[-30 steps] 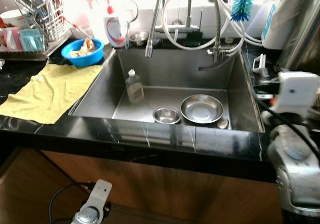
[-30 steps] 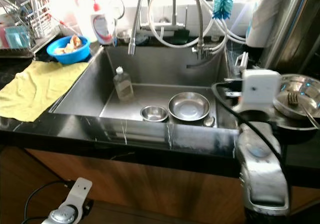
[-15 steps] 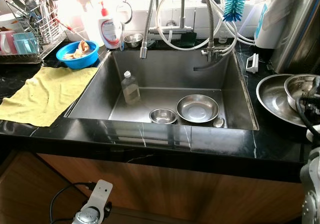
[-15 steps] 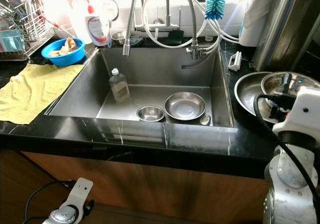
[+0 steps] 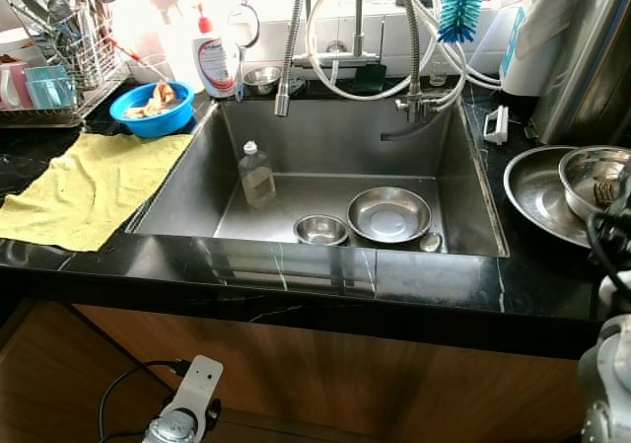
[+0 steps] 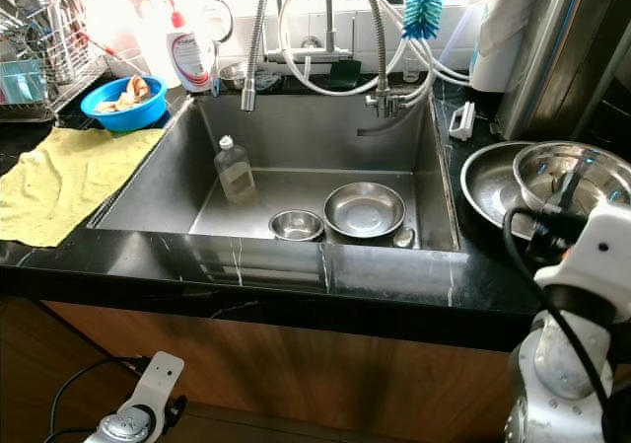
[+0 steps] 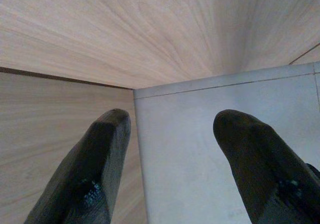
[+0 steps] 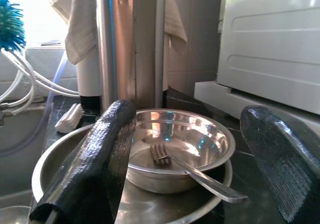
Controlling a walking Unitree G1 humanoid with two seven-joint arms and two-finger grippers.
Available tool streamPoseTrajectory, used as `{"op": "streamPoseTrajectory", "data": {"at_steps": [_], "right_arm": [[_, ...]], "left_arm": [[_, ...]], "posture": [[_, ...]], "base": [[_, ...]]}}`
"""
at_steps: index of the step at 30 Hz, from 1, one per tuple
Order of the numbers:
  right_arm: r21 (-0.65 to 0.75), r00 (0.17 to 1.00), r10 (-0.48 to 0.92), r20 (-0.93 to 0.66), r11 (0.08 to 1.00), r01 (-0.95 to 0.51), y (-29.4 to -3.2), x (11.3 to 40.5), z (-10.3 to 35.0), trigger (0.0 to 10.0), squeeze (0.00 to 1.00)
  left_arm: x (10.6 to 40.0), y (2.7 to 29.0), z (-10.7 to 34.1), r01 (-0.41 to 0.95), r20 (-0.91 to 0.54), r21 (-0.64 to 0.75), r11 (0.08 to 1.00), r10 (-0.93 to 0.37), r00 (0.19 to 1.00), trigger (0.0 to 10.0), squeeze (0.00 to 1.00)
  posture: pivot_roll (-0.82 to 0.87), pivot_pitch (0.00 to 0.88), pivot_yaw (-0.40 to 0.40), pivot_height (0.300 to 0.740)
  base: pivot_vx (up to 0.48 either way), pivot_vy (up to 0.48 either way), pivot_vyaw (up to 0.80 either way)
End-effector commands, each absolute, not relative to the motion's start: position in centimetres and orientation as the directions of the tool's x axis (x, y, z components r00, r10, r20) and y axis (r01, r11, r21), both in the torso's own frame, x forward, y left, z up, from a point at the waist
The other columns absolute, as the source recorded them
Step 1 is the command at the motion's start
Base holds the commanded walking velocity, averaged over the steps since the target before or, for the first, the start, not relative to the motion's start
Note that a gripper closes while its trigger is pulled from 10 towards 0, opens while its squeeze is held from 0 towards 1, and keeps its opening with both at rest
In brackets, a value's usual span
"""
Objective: Kitchen organization
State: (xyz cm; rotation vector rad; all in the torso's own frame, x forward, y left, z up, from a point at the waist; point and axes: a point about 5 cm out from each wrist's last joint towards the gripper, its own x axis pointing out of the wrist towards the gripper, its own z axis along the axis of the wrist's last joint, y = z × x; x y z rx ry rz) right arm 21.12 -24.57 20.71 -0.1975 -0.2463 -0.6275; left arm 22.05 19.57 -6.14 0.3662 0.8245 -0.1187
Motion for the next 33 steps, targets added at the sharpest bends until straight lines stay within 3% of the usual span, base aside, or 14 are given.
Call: {"op": "streamPoseTrajectory", "data": {"at_steps": [1, 14, 21, 33], "right_arm": [[-0.102, 0.777, -0.560, 0.287, 0.789, 0.606, -24.4, 20.9, 20.7, 10.0, 0.00], [-0.101, 0.774, -0.574, 0.268, 0.782, 0.615, -24.5, 21.0, 20.4, 10.0, 0.00], [-0.081, 0.789, -0.605, 0.107, 0.785, 0.614, -24.8, 21.4, 17.9, 10.0, 0.00], [-0.079, 0.790, -0.603, 0.113, 0.787, 0.612, -24.9, 21.6, 17.9, 10.0, 0.00]], "left_arm": [[21.6, 19.8, -6.4, 0.255, -0.753, 0.274, 0.927, 0.042, 0.657, 10.0, 0.00], [21.6, 19.8, -6.4, 0.254, -0.753, 0.274, 0.927, 0.043, 0.656, 10.0, 0.00], [21.7, 20.1, -6.3, 0.247, -0.752, 0.279, 0.928, 0.051, 0.657, 10.0, 0.00], [21.7, 20.2, -6.3, 0.246, -0.750, 0.281, 0.928, 0.053, 0.659, 10.0, 0.00]], "posture": [[-0.19, 0.000, 0.095, 0.740], [-0.19, 0.000, 0.096, 0.740], [-0.18, 0.000, 0.098, 0.740], [-0.18, 0.000, 0.100, 0.740]], "base": [[0.000, 0.000, 0.00], [0.000, 0.000, 0.00], [0.000, 0.000, 0.00], [0.000, 0.000, 0.00]]}}
